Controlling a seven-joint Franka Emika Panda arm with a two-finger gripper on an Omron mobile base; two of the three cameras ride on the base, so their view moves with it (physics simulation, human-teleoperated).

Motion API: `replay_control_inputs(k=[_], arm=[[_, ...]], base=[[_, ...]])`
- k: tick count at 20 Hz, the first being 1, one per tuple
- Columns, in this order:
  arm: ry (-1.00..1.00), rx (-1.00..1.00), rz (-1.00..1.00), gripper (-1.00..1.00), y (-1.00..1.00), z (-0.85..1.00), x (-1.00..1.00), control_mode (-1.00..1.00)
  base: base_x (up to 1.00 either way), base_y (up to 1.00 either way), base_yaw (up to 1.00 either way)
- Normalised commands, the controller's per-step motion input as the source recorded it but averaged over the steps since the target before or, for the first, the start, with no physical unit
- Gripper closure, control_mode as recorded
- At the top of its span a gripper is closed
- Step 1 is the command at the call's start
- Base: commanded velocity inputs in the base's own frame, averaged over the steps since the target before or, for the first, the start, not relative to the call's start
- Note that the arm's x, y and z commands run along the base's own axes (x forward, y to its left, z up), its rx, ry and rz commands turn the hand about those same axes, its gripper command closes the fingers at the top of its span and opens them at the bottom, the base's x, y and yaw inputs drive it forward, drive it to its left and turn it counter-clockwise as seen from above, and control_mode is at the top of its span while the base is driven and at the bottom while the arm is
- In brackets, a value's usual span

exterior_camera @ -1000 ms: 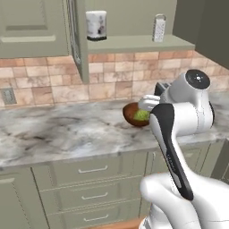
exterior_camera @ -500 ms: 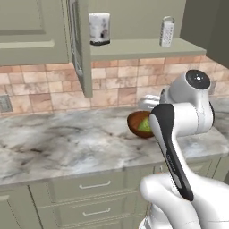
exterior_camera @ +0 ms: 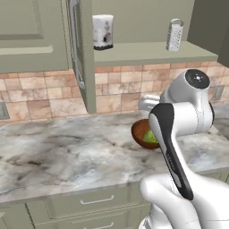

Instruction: Pick the cheese from the fridge and the cheese grater from the cabinet and place them next to the salad bowl.

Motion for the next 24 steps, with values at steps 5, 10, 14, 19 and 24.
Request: replay_control_inputs(k=[5,10,14,19,24], arm=[[0.00,0.00,0.00,1.00,0.00,0.00,0.00,1.00],[0.00,0.00,0.00,1.00,0.00,0.00,0.00,1.00],[0.00,0.00,0.00,1.00,0.00,0.00,0.00,1.00],[0.00,0.00,0.20,1.00,0.12,-0.04,0.02,-1.00],[0.06,0.00,0.23,1.00,0.37,-0.15,0.18,-1.00]], base=[[0.01,0.00,0.00],[0.00,0.00,0.00],[0.00,0.02,0.01],[0.00,0.03,0.01],[0.00,0.00,0.00]])
